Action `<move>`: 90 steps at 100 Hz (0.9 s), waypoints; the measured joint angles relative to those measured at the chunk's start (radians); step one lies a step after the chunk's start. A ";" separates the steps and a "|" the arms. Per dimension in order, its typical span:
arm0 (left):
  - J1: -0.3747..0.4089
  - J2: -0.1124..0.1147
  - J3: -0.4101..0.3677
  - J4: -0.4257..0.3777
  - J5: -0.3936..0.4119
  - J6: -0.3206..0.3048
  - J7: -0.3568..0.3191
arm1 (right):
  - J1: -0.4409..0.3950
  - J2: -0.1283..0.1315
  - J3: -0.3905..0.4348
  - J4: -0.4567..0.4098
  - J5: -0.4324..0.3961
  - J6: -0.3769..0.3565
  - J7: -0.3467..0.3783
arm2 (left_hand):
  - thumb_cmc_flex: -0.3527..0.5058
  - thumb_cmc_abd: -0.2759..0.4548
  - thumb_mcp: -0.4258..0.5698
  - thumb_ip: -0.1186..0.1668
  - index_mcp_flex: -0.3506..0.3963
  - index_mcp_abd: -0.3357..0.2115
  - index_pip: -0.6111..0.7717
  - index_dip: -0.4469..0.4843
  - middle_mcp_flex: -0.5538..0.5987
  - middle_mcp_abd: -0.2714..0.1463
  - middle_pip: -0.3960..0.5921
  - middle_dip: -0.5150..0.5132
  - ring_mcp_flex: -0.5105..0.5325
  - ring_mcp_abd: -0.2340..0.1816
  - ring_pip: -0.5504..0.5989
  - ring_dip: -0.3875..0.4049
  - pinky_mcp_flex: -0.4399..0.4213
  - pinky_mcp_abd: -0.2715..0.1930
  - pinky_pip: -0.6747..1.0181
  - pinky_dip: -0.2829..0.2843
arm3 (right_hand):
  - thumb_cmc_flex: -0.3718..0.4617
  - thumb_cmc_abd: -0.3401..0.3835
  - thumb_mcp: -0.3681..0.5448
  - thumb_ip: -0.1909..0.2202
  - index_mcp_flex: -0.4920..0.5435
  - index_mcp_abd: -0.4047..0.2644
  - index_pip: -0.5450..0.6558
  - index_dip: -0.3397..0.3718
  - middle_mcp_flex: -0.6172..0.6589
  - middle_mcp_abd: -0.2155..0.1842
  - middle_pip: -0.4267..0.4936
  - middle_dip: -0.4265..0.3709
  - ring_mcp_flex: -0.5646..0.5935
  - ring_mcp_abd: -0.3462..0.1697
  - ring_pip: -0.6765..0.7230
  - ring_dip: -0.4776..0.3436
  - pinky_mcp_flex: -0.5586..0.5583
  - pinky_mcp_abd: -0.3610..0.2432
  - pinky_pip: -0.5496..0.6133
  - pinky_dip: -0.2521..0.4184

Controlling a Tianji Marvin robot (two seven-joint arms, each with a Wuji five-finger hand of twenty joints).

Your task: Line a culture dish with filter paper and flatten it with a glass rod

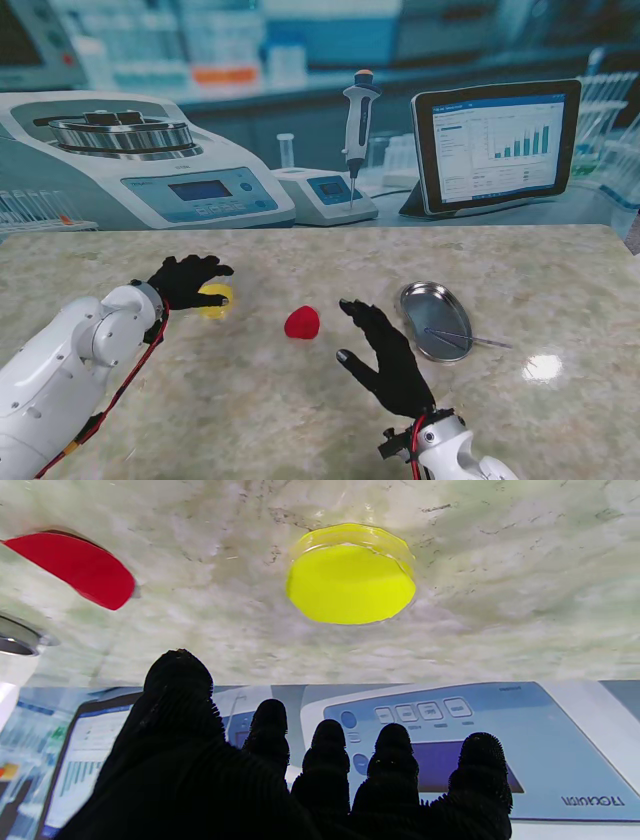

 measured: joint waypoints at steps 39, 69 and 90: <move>-0.078 -0.006 0.115 0.064 -0.003 0.195 -0.016 | -0.005 -0.002 0.005 -0.004 0.001 0.000 -0.008 | -0.018 -0.007 0.000 0.000 0.000 0.000 -0.004 -0.013 0.001 0.000 0.079 0.102 0.027 0.000 0.050 0.054 0.028 0.000 0.015 0.025 | 0.000 0.000 0.000 0.000 0.000 0.000 0.000 0.016 0.000 0.000 0.007 0.000 0.000 0.000 0.000 0.000 0.000 0.000 0.001 0.000; -0.105 -0.015 0.156 0.145 -0.018 0.190 0.067 | -0.008 -0.002 0.007 -0.007 0.000 0.000 -0.008 | -0.029 -0.036 -0.001 0.000 0.000 0.000 -0.052 -0.028 0.001 0.000 0.024 0.050 0.051 0.000 0.050 0.046 0.065 0.016 0.044 0.025 | 0.000 0.000 0.000 0.000 0.000 0.000 0.000 0.027 0.000 0.000 0.007 0.000 0.000 0.000 0.000 0.000 0.000 0.000 0.001 0.000; -0.133 -0.020 0.190 0.211 -0.019 0.170 0.103 | -0.008 -0.002 0.006 -0.010 0.000 0.001 -0.007 | -0.040 -0.047 -0.001 0.000 0.000 -0.065 -0.051 -0.028 0.001 0.000 0.024 0.050 0.051 0.000 0.066 0.046 0.066 0.016 0.090 0.026 | 0.000 0.000 0.000 0.000 0.000 0.000 0.000 0.038 0.000 0.000 0.007 0.000 0.000 0.000 0.000 0.000 0.000 0.000 0.002 0.000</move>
